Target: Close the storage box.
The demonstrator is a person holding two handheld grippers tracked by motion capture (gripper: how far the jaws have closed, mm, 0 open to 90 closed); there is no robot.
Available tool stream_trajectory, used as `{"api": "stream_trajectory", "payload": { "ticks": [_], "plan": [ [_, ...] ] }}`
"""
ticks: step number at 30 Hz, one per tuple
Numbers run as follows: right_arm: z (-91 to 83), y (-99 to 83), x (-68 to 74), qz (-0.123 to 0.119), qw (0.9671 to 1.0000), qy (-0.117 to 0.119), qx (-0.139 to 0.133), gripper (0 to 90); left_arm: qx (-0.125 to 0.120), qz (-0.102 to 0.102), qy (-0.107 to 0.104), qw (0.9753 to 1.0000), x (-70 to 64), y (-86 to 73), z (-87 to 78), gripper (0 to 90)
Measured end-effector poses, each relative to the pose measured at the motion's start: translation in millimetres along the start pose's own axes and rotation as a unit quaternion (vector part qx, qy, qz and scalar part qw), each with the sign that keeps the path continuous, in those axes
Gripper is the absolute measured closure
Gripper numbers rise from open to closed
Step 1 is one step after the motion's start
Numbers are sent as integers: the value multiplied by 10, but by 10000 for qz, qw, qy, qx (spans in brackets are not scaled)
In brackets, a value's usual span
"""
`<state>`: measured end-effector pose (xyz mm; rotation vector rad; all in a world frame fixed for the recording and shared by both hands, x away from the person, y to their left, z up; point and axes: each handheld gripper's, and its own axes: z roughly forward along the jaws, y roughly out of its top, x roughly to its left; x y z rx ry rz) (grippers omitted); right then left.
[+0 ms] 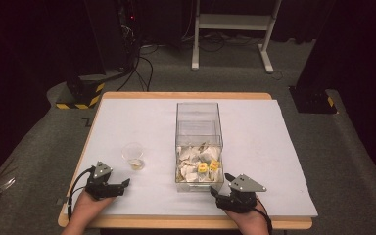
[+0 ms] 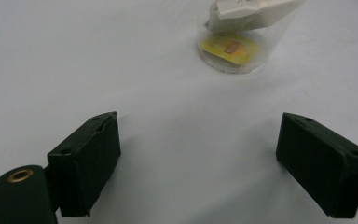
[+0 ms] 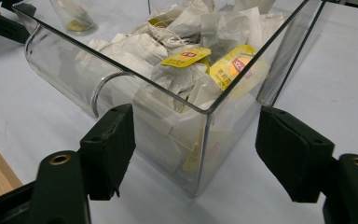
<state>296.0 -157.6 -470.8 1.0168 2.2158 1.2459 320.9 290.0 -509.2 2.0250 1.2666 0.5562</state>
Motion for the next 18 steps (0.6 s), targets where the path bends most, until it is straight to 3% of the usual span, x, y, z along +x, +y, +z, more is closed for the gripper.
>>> {"api": "stream_trajectory", "payload": {
  "ticks": [11,18],
  "plan": [
    [21,1,55,-158,9999,-42,-28,332,2,-5,-7,10000,0,1,1,137],
    [31,8,53,-132,9999,-63,-41,336,15,11,-10,10000,2,1,-1,137]
  ]
}}
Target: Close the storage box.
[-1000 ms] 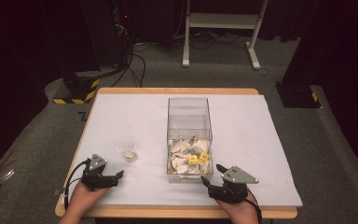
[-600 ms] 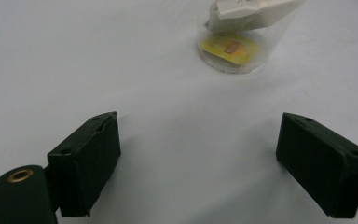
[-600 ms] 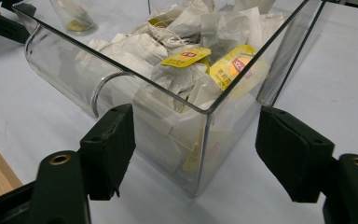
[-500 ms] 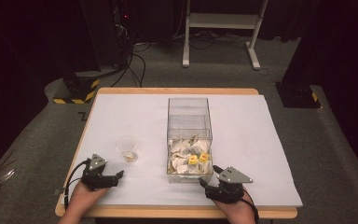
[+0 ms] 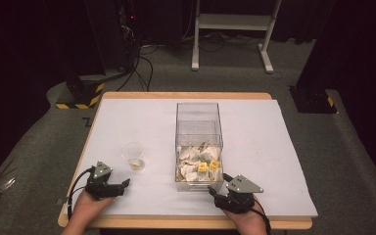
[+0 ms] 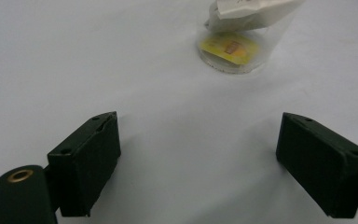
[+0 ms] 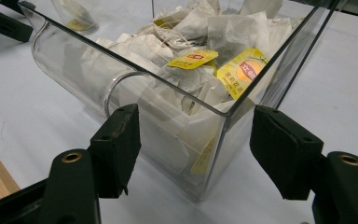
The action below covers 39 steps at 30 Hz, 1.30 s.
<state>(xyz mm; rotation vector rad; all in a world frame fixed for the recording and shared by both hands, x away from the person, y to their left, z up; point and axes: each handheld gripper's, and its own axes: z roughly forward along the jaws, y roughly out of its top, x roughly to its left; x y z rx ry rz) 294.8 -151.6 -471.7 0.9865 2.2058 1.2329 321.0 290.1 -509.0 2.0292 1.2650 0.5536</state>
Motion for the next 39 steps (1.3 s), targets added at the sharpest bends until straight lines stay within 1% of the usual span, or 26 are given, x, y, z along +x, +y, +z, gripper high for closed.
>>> {"api": "stream_trajectory", "payload": {
  "ticks": [4,11,17,21,28,33,39],
  "plan": [
    [14,8,-5,63,10000,-3,9,335,7,4,3,10000,0,0,-1,137],
    [54,29,-10,114,9999,-76,19,296,3,9,7,10000,0,-1,-2,138],
    [77,49,-16,143,9997,-190,3,239,-5,9,8,10000,0,-2,-1,138],
    [94,59,-27,163,9995,-254,-32,221,-4,2,2,10000,0,-1,0,137],
    [139,92,-44,179,9992,-362,-40,205,-5,12,6,10000,2,-1,0,137],
    [156,114,-56,182,9991,-393,-39,202,-5,13,5,10000,2,-1,-1,138],
    [181,139,-97,187,9987,-480,-25,193,-6,14,6,10000,2,-1,-1,138]
  ]
}}
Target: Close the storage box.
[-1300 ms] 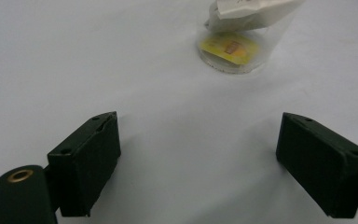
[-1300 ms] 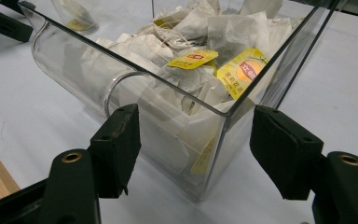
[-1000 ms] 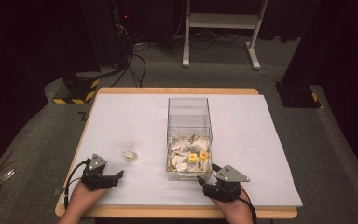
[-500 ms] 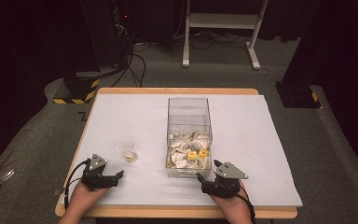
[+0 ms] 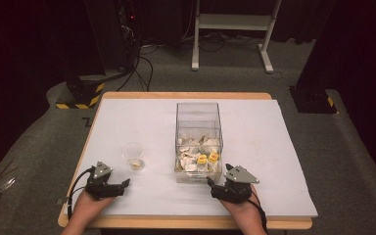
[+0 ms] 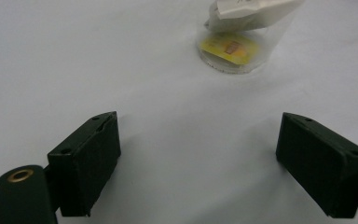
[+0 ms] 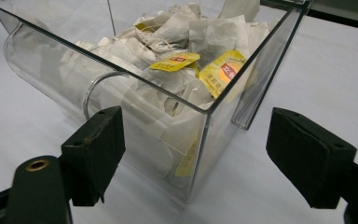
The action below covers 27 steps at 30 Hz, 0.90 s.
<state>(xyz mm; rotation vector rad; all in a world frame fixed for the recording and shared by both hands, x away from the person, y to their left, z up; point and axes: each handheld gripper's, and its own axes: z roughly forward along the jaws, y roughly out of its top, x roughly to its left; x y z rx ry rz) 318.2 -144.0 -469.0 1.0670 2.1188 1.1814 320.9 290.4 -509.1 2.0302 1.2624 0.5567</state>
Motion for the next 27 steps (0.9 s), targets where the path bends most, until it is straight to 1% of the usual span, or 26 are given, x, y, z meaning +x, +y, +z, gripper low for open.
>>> {"api": "stream_trajectory", "payload": {
  "ticks": [7,17,19,21,22,27],
  "plan": [
    [57,26,-41,69,10000,-48,25,176,-2,3,4,10000,-1,-1,-1,138],
    [161,42,-81,44,9999,-165,22,152,-3,4,9,10000,-2,-1,-1,138],
    [181,43,-87,70,9998,-206,43,149,-3,7,12,10000,-2,-1,-1,138],
    [197,44,-93,148,9996,-231,38,143,0,10,10,10000,-1,0,-1,139],
    [206,46,-100,121,9996,-253,22,141,1,10,9,10000,-1,0,-1,138],
    [262,58,-109,164,9994,-298,27,138,2,19,13,10000,0,0,-2,139]
  ]
}}
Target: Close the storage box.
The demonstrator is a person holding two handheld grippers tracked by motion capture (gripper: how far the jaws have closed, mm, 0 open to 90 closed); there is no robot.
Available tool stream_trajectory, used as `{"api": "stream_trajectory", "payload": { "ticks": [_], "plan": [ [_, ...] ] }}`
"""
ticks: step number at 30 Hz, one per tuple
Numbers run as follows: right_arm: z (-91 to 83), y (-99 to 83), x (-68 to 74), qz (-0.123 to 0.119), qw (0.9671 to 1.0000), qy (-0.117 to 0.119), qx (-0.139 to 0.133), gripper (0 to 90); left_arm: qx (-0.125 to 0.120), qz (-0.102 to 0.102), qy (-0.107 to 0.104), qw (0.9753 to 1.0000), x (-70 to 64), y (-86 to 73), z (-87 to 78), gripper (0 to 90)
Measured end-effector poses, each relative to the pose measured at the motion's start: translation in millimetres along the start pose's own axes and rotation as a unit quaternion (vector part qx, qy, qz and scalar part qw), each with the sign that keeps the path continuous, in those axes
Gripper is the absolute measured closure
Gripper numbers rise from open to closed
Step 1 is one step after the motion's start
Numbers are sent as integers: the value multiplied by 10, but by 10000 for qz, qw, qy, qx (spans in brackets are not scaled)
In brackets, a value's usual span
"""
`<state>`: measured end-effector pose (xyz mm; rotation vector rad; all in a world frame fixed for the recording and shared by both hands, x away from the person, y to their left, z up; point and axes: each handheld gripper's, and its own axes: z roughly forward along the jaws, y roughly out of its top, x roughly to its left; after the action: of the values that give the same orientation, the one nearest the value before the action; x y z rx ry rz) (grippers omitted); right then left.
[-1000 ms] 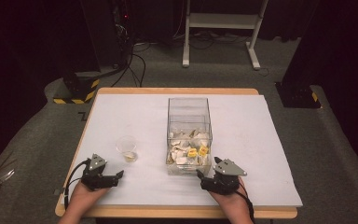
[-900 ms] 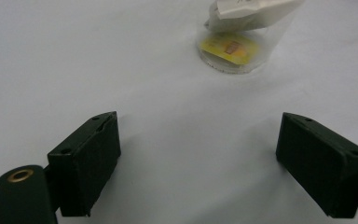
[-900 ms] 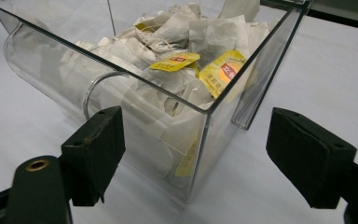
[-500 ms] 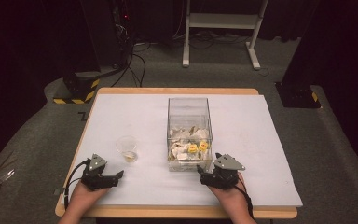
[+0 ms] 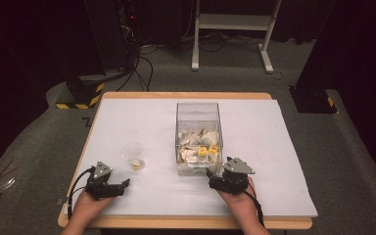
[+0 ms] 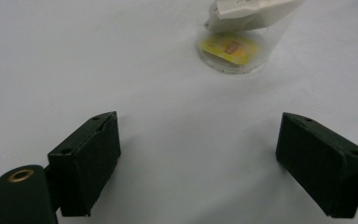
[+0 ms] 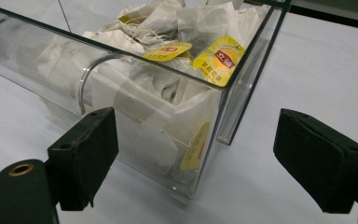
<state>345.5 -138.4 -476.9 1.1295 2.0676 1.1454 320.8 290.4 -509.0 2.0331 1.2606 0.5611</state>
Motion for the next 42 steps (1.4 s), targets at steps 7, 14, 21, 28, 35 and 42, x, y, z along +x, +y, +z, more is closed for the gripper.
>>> {"api": "stream_trajectory", "payload": {
  "ticks": [7,14,21,28,35,42],
  "plan": [
    [70,31,10,27,10000,-64,3,134,-2,-15,-7,10000,-2,-1,1,139],
    [129,111,-3,37,9999,-161,-39,117,-2,-16,-9,10000,-2,-1,1,139],
    [224,161,-54,118,9996,-243,-12,98,-3,-16,-6,10000,-2,-1,1,139],
    [314,212,-86,171,9993,-319,-13,99,-2,-13,-11,10000,-1,0,1,139],
    [404,265,-117,216,9991,-363,1,98,-1,-11,-11,10000,-1,0,1,139],
    [489,295,-152,272,9988,-417,-9,96,-3,-9,-10,10000,-1,-1,1,139]
  ]
}}
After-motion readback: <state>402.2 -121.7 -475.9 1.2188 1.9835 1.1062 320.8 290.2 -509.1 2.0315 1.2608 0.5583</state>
